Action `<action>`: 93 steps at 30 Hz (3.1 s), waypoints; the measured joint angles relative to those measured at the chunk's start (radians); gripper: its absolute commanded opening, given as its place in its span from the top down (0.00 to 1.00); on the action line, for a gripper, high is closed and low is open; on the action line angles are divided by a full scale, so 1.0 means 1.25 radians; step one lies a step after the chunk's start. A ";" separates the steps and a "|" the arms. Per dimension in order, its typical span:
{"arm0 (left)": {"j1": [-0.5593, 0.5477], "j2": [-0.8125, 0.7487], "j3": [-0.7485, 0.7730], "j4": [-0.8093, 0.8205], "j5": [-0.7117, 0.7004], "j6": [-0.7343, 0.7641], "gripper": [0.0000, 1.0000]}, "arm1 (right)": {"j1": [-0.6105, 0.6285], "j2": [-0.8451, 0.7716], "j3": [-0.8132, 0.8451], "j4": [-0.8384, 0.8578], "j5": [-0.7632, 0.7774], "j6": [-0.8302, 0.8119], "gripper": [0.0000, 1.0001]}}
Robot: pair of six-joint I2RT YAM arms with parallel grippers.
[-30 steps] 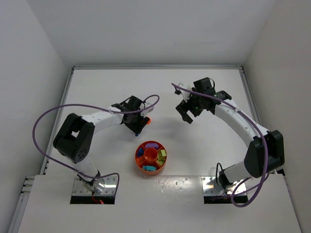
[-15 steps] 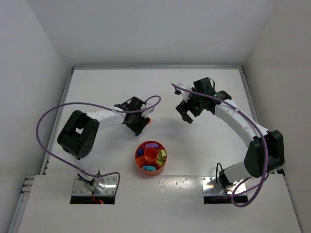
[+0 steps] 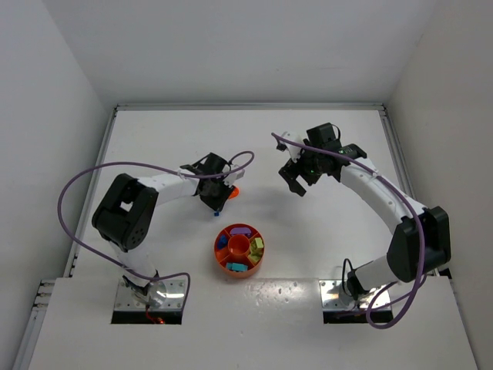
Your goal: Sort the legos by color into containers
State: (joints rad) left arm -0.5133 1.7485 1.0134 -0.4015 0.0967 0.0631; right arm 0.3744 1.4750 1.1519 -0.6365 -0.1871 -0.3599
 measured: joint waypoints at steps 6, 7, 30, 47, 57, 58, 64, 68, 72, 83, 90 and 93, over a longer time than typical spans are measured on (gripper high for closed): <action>0.009 0.000 0.001 -0.001 0.016 0.003 0.72 | 0.000 0.009 0.000 0.000 0.000 -0.001 0.12; 0.009 0.000 0.001 -0.001 0.017 0.003 0.72 | 0.000 0.011 0.000 0.000 0.000 -0.001 0.12; 0.009 -0.276 -0.015 -0.049 0.161 0.105 0.73 | 0.000 0.012 0.001 -0.001 -0.006 -0.006 0.12; -0.028 -0.523 -0.055 -0.365 0.376 0.395 0.73 | 0.001 0.036 0.012 -0.004 -0.006 -0.007 0.12; -0.133 -0.527 -0.055 -0.434 0.410 0.464 0.67 | 0.001 0.036 0.013 -0.015 -0.005 -0.014 0.12; -0.145 -0.526 -0.055 -0.436 0.411 0.464 0.67 | 0.001 0.036 0.013 -0.016 -0.005 -0.015 0.12; -0.190 -0.491 -0.053 -0.441 0.410 0.463 0.63 | 0.001 0.036 0.013 -0.016 -0.005 -0.019 0.12; -0.200 -0.474 -0.053 -0.438 0.397 0.461 0.48 | 0.001 0.036 0.013 -0.016 -0.005 -0.021 0.12; -0.201 -0.474 -0.055 -0.419 0.372 0.445 0.41 | 0.001 0.036 0.013 -0.016 -0.005 -0.021 0.12; -0.175 -0.481 -0.055 -0.356 0.331 0.399 0.59 | 0.001 0.036 0.013 -0.017 -0.005 -0.027 0.12; -0.029 -0.465 -0.056 -0.341 0.281 0.453 0.73 | 0.001 0.036 0.012 -0.018 -0.006 -0.027 0.12; 0.031 -0.403 -0.057 -0.339 0.265 0.488 0.73 | 0.001 0.036 0.012 -0.018 -0.006 -0.027 0.12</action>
State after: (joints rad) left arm -0.4751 1.2449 0.9424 -0.8249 0.4278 0.6727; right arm 0.3756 1.5200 1.1671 -0.6590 -0.1944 -0.3939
